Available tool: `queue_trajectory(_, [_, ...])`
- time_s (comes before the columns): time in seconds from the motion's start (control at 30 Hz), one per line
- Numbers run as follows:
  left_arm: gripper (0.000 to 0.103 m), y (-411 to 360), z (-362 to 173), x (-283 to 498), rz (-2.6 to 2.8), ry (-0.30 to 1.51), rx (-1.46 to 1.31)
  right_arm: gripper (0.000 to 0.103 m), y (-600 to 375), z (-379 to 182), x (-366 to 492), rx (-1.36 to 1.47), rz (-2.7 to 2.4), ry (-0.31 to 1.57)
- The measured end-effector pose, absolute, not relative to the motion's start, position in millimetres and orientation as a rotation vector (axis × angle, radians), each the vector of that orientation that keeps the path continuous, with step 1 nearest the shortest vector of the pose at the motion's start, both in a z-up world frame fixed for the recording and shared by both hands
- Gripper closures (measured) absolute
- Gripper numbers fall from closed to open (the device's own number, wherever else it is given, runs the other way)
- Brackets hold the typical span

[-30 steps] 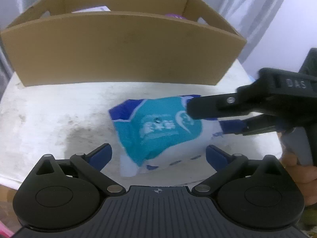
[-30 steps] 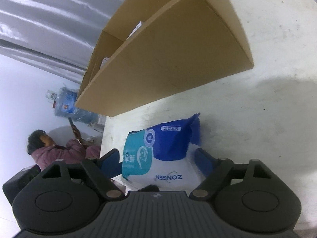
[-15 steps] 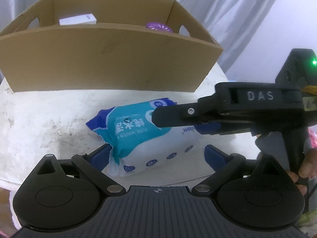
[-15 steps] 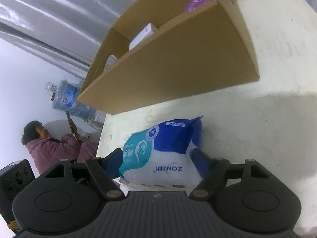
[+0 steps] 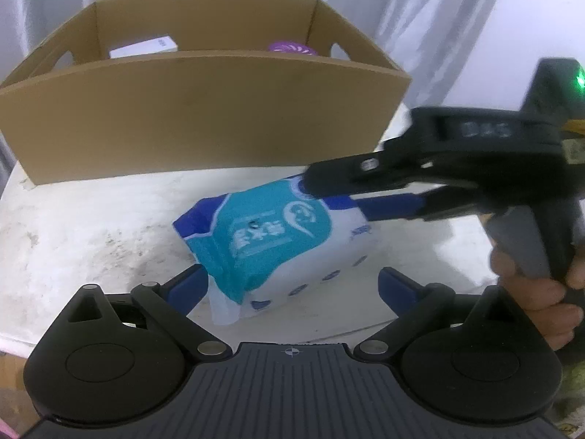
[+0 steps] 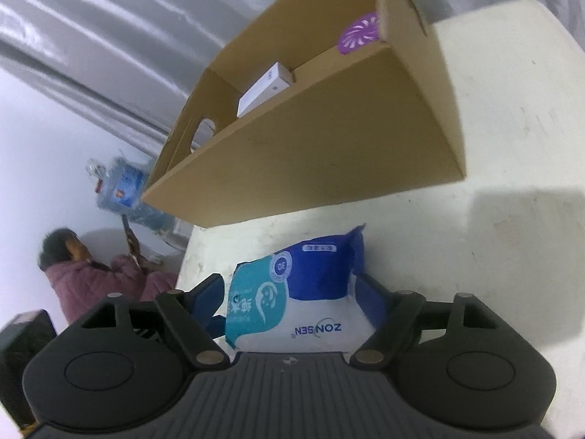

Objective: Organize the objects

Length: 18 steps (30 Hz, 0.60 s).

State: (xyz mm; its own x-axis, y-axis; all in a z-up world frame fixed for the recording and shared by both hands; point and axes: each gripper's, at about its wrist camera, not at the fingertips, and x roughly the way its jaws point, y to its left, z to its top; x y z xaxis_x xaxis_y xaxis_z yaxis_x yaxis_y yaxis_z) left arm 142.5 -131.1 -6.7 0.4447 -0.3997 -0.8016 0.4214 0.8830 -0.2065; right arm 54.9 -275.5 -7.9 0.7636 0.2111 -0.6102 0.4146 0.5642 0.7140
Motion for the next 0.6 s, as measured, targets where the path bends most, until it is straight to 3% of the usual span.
queue_trajectory(0.37, [0.002, -135.1, -20.8, 167.9, -0.507, 1.060, -0.026, 0.011, -278.3, -20.6, 61.1, 1.068, -0.110, 0.753])
queue_trajectory(0.4, [0.002, -136.7, -21.1, 170.0, -0.506, 1.061, -0.029, 0.007, -276.8, -20.8, 63.8, 1.072, -0.096, 0.755])
queue_trajectory(0.6, [0.002, -137.4, -7.6, 166.4, -0.523, 1.018, -0.055, 0.006, -266.9, -6.5, 75.2, 0.978, -0.088, 0.774])
